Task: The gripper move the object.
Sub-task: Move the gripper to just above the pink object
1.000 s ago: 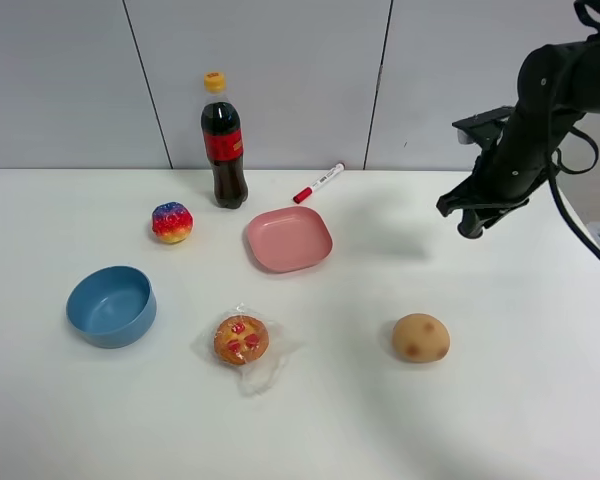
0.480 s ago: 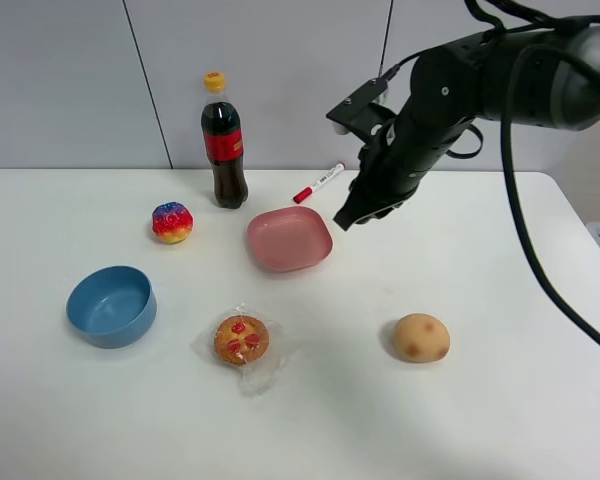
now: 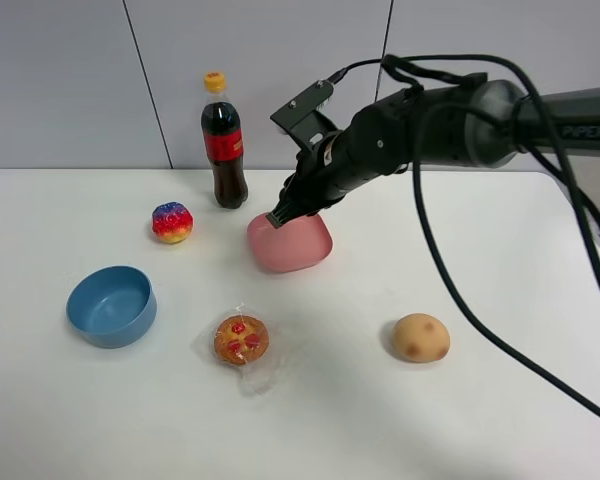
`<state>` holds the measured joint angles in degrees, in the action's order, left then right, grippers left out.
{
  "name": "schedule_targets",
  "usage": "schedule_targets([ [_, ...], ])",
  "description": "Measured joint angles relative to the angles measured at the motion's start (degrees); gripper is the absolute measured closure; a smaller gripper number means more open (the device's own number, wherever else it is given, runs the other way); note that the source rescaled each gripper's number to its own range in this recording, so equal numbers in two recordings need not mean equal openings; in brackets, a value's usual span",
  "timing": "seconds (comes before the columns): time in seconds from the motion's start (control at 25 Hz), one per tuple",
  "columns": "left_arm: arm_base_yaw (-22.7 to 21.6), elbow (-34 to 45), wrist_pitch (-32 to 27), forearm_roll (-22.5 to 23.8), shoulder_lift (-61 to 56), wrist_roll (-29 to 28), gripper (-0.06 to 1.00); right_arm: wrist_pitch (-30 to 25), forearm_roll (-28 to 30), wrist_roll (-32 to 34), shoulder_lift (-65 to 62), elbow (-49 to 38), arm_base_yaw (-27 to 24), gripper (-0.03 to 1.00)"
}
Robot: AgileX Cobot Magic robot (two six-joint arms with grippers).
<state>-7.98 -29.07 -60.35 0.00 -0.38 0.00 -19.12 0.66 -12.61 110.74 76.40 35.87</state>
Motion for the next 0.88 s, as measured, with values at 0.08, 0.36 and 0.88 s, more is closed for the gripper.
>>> schedule_targets([
  [0.08,0.00,0.00,0.00,0.00,0.00,0.00,-0.06,2.59,-0.13,0.30,2.42,0.02,0.00,0.97],
  [0.36,0.00,0.00,0.00,0.00,0.00,0.00,-0.06,-5.01,-1.07,0.96,12.73,12.90,0.00,0.97],
  [0.88,0.00,0.00,0.00,0.00,0.00,0.00,-0.06,-36.40,0.02,3.97,20.96,36.81,0.00,0.97],
])
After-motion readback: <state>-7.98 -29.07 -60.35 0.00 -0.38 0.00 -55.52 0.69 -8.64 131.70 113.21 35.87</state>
